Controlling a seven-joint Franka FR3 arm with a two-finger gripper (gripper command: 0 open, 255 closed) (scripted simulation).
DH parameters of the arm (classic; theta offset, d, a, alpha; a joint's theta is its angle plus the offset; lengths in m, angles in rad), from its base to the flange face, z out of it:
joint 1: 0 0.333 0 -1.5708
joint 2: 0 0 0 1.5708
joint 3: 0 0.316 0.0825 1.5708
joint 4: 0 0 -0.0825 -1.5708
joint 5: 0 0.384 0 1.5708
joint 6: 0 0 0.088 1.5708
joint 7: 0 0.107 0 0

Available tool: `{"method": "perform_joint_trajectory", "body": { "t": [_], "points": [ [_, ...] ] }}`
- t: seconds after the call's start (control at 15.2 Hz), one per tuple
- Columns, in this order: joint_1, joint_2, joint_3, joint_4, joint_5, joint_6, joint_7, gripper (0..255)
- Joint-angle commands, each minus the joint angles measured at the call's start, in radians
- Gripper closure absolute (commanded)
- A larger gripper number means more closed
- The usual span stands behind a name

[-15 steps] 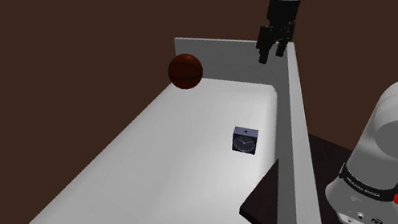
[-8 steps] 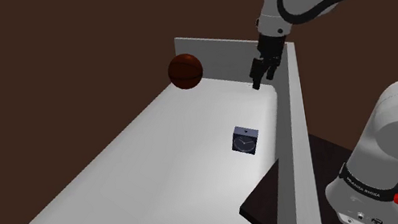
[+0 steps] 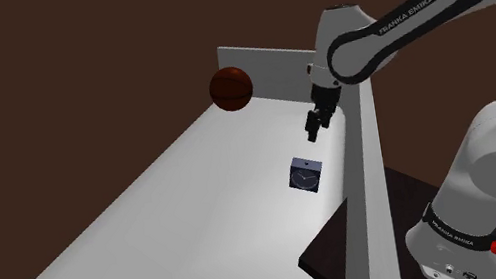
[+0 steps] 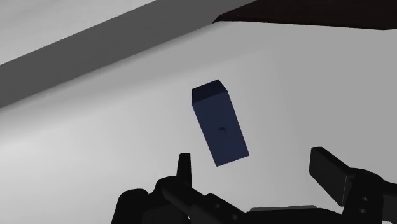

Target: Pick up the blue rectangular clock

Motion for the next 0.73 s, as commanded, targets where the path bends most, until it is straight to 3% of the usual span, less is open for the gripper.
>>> {"method": "perform_joint_trajectory", "body": {
  "t": [0.0, 0.46, 0.66],
  "points": [
    [0.006, 0.065, -0.008, -0.024, -0.004, 0.088, -0.026, 0],
    [0.035, 0.38, -0.042, -0.019, 0.023, 0.386, -0.142, 0],
    [0.039, 0.441, -0.041, -0.015, 0.043, 0.442, -0.163, 0]
  ]
}}
